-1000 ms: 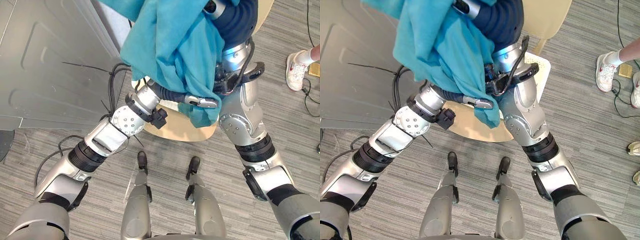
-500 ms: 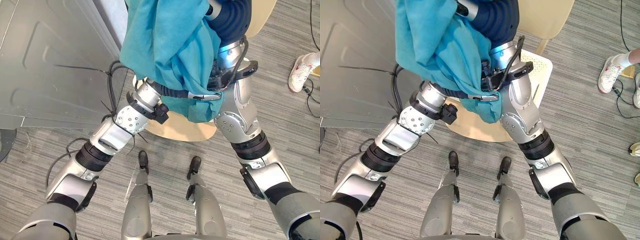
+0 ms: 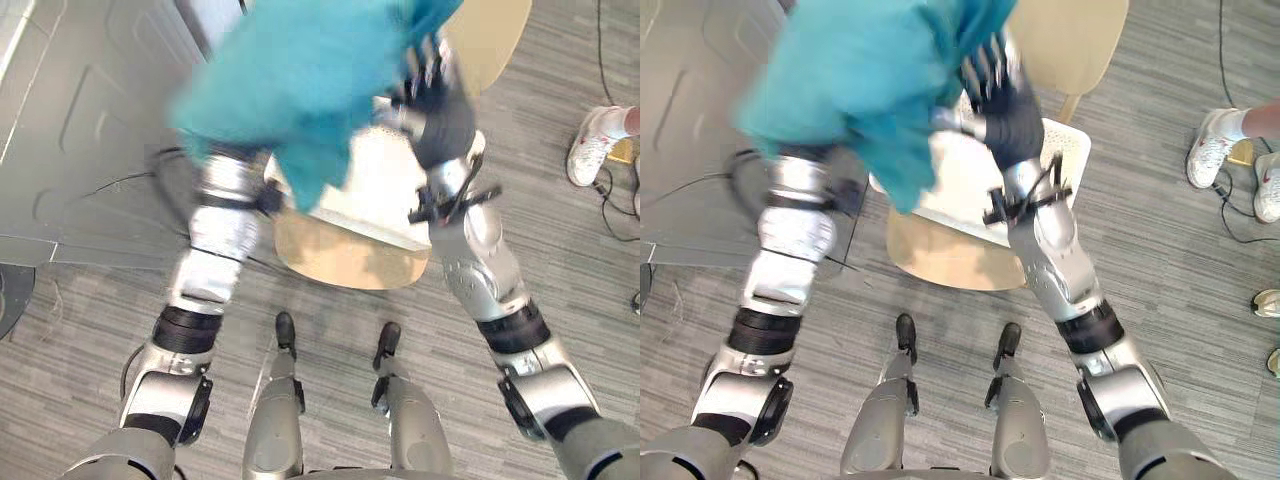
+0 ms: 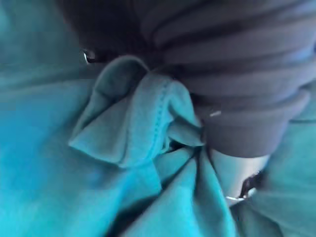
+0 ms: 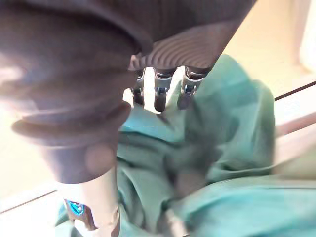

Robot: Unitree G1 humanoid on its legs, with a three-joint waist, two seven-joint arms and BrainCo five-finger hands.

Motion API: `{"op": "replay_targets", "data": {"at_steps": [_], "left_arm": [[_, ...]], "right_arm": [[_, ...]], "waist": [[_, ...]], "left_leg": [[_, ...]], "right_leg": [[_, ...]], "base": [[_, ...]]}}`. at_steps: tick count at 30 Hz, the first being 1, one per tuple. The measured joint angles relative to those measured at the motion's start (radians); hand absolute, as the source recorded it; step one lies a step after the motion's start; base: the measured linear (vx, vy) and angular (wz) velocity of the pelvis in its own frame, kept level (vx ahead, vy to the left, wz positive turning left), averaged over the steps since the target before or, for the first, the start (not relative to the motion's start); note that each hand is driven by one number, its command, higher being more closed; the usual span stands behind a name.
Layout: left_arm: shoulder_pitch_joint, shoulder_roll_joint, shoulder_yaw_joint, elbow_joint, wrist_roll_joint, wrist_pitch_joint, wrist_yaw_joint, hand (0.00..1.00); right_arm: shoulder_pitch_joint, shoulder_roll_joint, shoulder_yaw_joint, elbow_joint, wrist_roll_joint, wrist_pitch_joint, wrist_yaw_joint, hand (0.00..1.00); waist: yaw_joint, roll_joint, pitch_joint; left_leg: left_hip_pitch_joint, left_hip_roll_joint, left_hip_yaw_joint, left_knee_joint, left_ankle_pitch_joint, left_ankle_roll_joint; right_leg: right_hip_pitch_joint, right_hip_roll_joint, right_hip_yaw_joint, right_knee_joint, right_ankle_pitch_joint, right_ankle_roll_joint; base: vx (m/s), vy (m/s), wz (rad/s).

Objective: Pick up the laundry basket with both hands and put the clothes into the washing machine.

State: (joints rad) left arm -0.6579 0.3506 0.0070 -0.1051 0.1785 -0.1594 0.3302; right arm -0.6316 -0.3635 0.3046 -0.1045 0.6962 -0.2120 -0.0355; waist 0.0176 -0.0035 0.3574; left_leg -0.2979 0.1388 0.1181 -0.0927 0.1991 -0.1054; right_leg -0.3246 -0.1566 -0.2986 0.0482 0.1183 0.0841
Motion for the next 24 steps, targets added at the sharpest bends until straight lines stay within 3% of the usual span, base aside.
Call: {"op": "replay_targets", "data": {"at_steps": [4,9,13,20,24], "left_arm": [[0.052,0.016,0.004,-0.004,-0.018,-0.003,0.019,1.0],[0.209,-0.003,0.003,-0.011,-0.021,-0.003,-0.001,1.0],[0.285,-0.035,0.009,-0.072,-0.043,-0.011,-0.005,1.0],[0.405,-0.099,0.085,-0.106,-0.063,-0.025,-0.037,1.0],[0.48,-0.139,0.12,-0.155,-0.088,-0.025,-0.039,1.0]], "right_arm": [[0.059,-0.028,-0.102,-0.038,0.001,0.016,0.041,0.0],[0.191,-0.036,-0.217,-0.118,0.001,0.001,0.08,0.0],[0.286,-0.032,-0.282,-0.118,0.0,-0.005,0.08,0.0],[0.444,0.087,-0.337,-0.118,-0.118,-0.005,0.064,0.0],[0.561,0.173,-0.348,-0.117,-0.192,0.001,0.034,0.0]], "waist": [[-0.002,-0.004,-0.008],[-0.005,-0.004,-0.116],[-0.007,-0.005,-0.161],[-0.033,-0.004,-0.227],[-0.032,-0.002,-0.243]], "left_leg": [[0.045,0.0,0.009,-0.001,-0.002,0.0],[0.066,0.001,0.024,-0.002,-0.01,-0.001],[0.087,0.002,0.033,-0.004,-0.015,0.0],[0.106,0.009,0.047,-0.01,-0.021,-0.007],[0.145,0.011,0.022,-0.01,-0.029,-0.012]], "right_leg": [[0.047,-0.001,0.001,-0.004,-0.001,0.001],[0.066,0.002,0.011,-0.019,0.0,0.001],[0.091,0.007,0.021,-0.043,0.004,0.003],[0.123,0.019,0.027,-0.09,0.024,0.004],[0.18,0.023,0.014,-0.106,0.022,0.005]], "base": [[0.0,-0.001,0.01],[0.03,-0.012,-0.06],[0.01,-0.014,-0.09],[0.01,-0.016,-0.05],[0.05,-0.016,0.14]]}}
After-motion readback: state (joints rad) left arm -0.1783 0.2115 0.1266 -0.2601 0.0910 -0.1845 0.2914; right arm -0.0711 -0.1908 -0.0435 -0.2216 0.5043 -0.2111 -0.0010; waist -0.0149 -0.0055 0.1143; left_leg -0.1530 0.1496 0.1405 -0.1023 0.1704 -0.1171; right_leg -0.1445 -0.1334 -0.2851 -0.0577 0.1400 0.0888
